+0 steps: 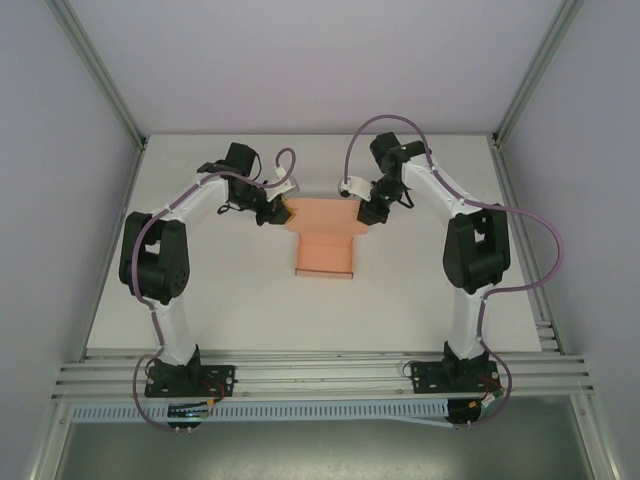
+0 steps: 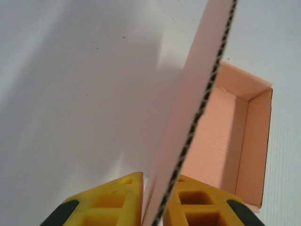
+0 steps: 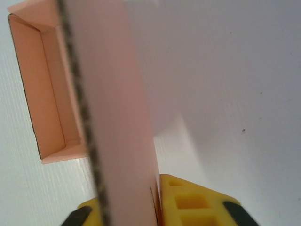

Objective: Assemble paper box

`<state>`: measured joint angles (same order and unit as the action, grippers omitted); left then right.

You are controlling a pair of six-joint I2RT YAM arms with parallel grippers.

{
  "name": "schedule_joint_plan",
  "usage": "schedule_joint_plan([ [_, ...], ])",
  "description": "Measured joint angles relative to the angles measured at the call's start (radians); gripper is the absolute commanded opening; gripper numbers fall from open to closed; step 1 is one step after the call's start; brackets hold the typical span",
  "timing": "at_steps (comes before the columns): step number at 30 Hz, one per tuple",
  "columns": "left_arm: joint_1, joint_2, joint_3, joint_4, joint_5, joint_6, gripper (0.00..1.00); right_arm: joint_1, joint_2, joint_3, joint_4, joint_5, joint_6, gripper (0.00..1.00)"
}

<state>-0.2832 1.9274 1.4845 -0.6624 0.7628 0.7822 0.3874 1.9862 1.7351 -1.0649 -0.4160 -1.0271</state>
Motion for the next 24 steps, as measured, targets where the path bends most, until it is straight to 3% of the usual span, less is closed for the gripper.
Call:
schedule_joint_plan([
  [2,-0.003,0.0,0.001,0.006,-0.008,0.003,0.0,-0.001,0.0,0.0,-0.001,0.001,0.01,0.01],
  [12,-0.009,-0.054,-0.055,0.086,-0.073,-0.077,0.0,0.02,-0.01,-0.009,0.071,0.062,0.151,0.0],
  [19,-0.032,-0.141,-0.118,0.216,-0.188,-0.295,0.0,0.08,-0.051,-0.01,0.199,0.248,0.505,0.0],
  [24,-0.057,-0.147,-0.118,0.329,-0.332,-0.509,0.0,0.145,-0.119,-0.093,0.316,0.386,0.768,0.0],
])
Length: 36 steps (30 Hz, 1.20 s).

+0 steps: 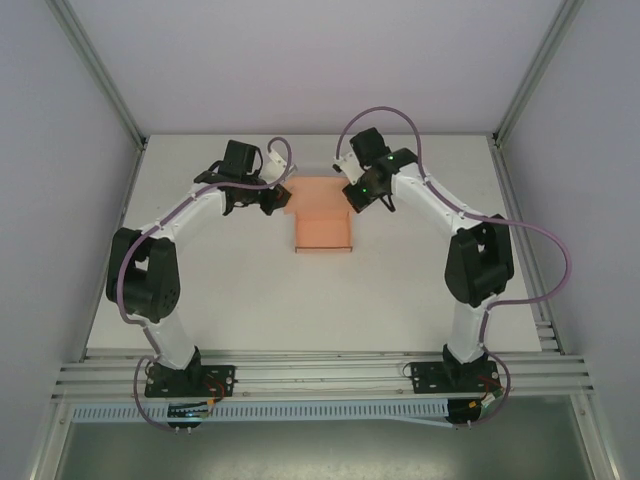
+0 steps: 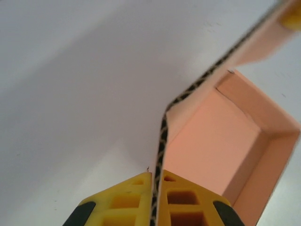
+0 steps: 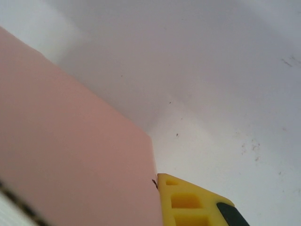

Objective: Assemble paper box

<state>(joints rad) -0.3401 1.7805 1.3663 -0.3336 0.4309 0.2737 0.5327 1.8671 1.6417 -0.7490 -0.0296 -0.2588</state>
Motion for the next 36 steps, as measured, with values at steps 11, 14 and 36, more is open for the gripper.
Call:
schedule_joint_plan([
  [11,-0.106,-0.007,-0.02,0.115,-0.247,-0.307,0.0,0.019,-0.034,-0.148,0.224,0.069,0.486,0.0],
  [14,-0.129,-0.007,-0.024,0.117,-0.284,-0.333,0.0,0.013,-0.038,-0.179,0.269,0.079,0.566,0.0],
  [36,-0.147,-0.013,-0.235,0.415,-0.314,-0.559,0.0,0.1,-0.09,-0.367,0.48,0.254,0.74,0.0],
])
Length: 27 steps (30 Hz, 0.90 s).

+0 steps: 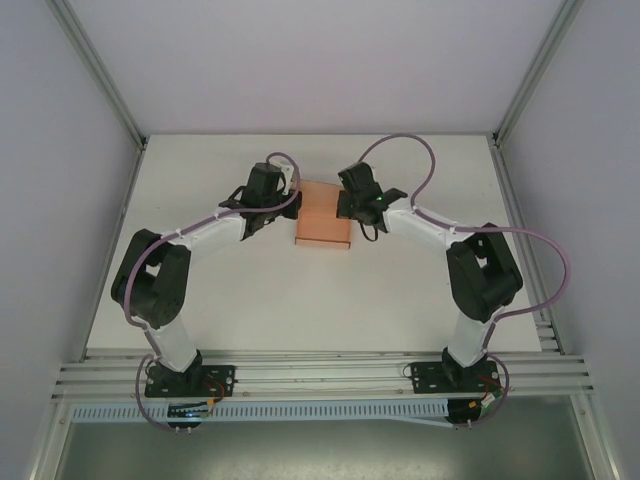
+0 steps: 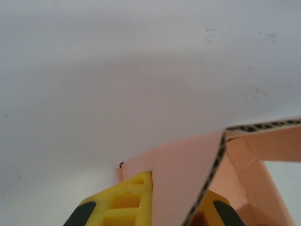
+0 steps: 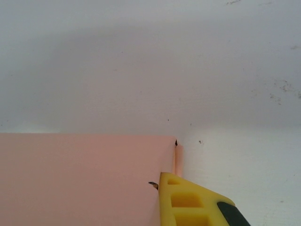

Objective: Assemble paper box

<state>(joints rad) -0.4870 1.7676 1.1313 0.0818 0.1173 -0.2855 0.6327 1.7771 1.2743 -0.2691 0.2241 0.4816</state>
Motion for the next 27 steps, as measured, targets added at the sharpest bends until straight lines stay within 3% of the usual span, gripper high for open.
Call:
schedule_joint_plan([
  [8,-0.015,-0.005,-0.093,0.153,-0.029,-0.086,0.0,0.079,-0.025,-0.066,0.035,0.15,0.007,0.0],
  [19,-0.039,-0.133,-0.402,0.452,0.004,-0.052,0.02,0.167,-0.116,-0.274,0.214,0.278,-0.01,0.0],
  [27,-0.043,-0.136,-0.48,0.578,0.009,-0.06,0.02,0.237,-0.122,-0.369,0.349,0.397,-0.011,0.0],
])
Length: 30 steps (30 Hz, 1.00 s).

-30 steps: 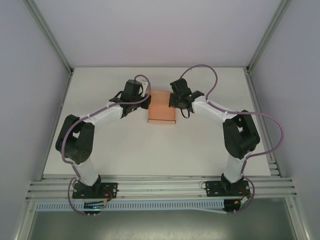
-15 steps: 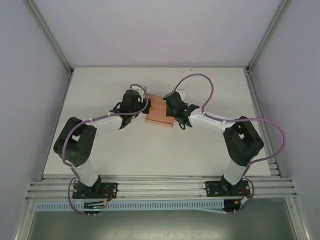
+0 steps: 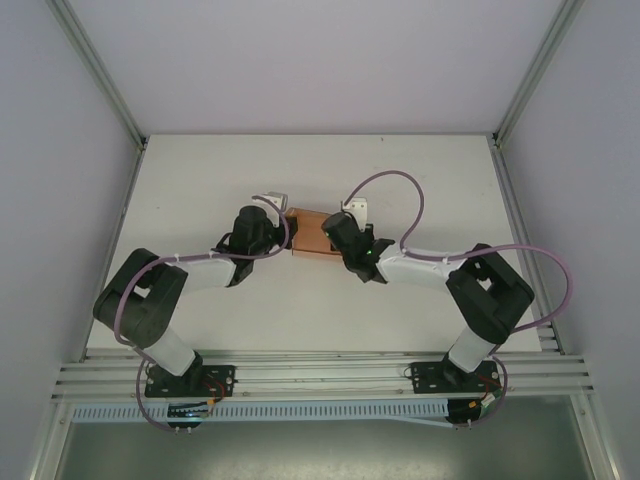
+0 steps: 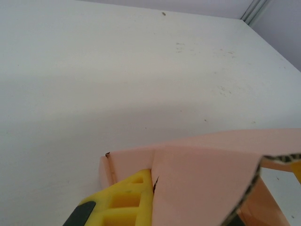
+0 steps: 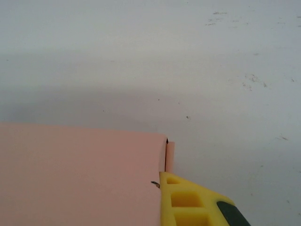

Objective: Assemble paper box

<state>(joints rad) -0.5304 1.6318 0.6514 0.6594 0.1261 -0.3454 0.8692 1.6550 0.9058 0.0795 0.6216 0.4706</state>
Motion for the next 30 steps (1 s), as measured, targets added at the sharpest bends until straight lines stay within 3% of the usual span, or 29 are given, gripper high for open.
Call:
schedule_joint_plan([
  [8,-0.016,0.006,-0.03,0.055,-0.016,-0.018,0.04,0.016,0.001,-0.02,0.022,0.04,0.006,0.0],
  [12,-0.027,-0.01,-0.089,0.091,-0.008,-0.016,0.12,0.019,0.001,-0.053,0.08,0.044,0.007,0.0],
  [17,-0.051,-0.051,-0.112,-0.028,0.012,-0.003,0.13,0.027,-0.005,-0.114,0.185,0.044,-0.021,0.0],
  [22,-0.074,-0.101,-0.12,-0.171,0.065,0.003,0.31,0.04,-0.005,-0.129,0.231,0.017,-0.055,0.0],
  [30,-0.085,-0.273,-0.1,-0.418,0.031,-0.018,0.38,0.052,-0.007,-0.179,0.316,-0.002,-0.108,0.0],
])
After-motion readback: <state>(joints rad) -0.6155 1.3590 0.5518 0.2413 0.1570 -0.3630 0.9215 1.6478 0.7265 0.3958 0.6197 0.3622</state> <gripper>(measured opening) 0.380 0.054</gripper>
